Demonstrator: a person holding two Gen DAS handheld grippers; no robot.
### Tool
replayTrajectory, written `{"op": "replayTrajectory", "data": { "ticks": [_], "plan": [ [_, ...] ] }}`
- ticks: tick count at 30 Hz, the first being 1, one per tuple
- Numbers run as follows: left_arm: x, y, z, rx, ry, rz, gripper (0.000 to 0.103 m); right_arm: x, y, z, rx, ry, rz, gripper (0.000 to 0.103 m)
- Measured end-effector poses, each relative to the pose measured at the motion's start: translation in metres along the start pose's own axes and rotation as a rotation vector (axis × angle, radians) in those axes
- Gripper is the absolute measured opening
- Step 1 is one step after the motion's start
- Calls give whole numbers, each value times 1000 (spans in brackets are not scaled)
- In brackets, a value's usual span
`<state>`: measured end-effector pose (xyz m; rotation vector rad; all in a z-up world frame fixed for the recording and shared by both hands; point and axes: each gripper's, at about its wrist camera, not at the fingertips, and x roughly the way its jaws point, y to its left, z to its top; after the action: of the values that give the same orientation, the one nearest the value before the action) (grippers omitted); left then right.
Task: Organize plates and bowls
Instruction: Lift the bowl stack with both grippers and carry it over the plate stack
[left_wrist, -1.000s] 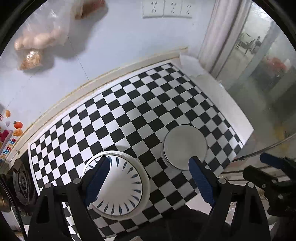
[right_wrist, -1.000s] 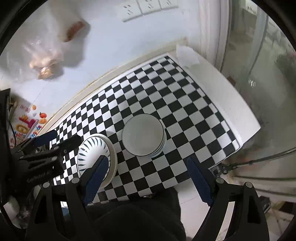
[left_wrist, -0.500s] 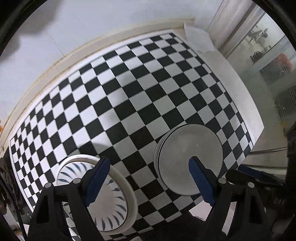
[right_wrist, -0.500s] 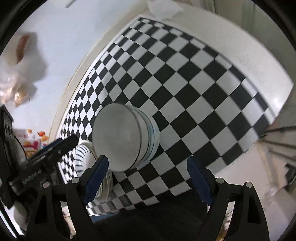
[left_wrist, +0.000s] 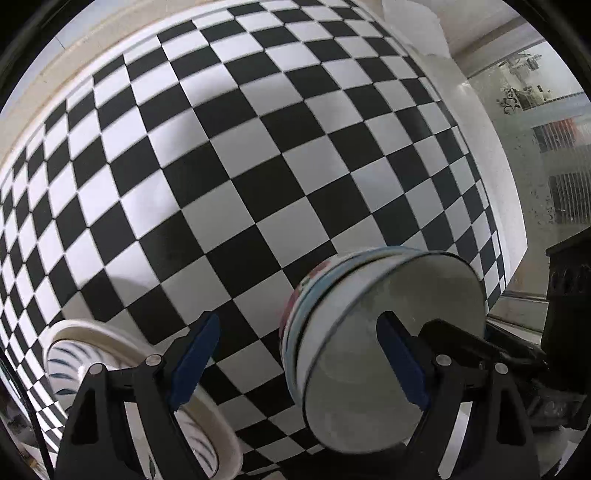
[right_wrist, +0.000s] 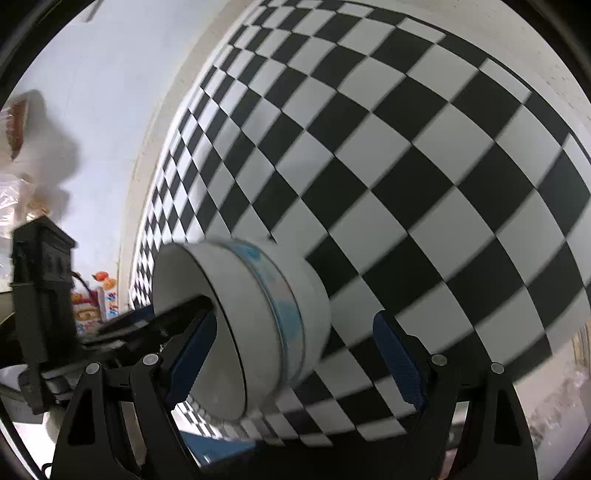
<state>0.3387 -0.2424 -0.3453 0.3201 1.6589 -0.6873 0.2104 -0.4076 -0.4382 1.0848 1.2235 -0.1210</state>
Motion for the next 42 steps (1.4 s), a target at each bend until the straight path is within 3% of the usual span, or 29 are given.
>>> {"op": "replayTrajectory", "data": {
  "ticks": [5, 8, 10, 11, 12, 13, 19, 23, 29, 42],
  "plan": [
    [17, 12, 6, -37, 54, -69, 84, 15, 2, 8, -39, 28, 4, 89],
    [19, 12, 8, -49, 51, -132, 71, 21, -3, 16, -29, 46, 19, 84],
    [18, 8, 8, -38, 42, -169, 52, 27, -7, 18, -23, 70, 50, 78],
    [17, 5, 8, -30, 39, -180, 51, 29, -8, 18, -23, 76, 54, 77],
    [18, 4, 9, -25, 39, -176, 51, 31, -8, 19, -21, 70, 64, 74],
    [19, 4, 9, -24, 39, -178, 51, 32, -10, 18, -20, 70, 84, 65],
    [19, 8, 10, -44, 37, -203, 50, 36, -15, 21, -33, 82, 43, 52],
    [18, 8, 10, -23, 32, -205, 51, 38, -12, 22, -27, 102, 44, 52],
    [24, 22, 14, -72, 81, -280, 51, 48, -29, 31, 69, 217, 113, 56],
    [13, 17, 1, -95, 44, -188, 49, 51, -36, 14, 138, 229, 149, 57]
  ]
}}
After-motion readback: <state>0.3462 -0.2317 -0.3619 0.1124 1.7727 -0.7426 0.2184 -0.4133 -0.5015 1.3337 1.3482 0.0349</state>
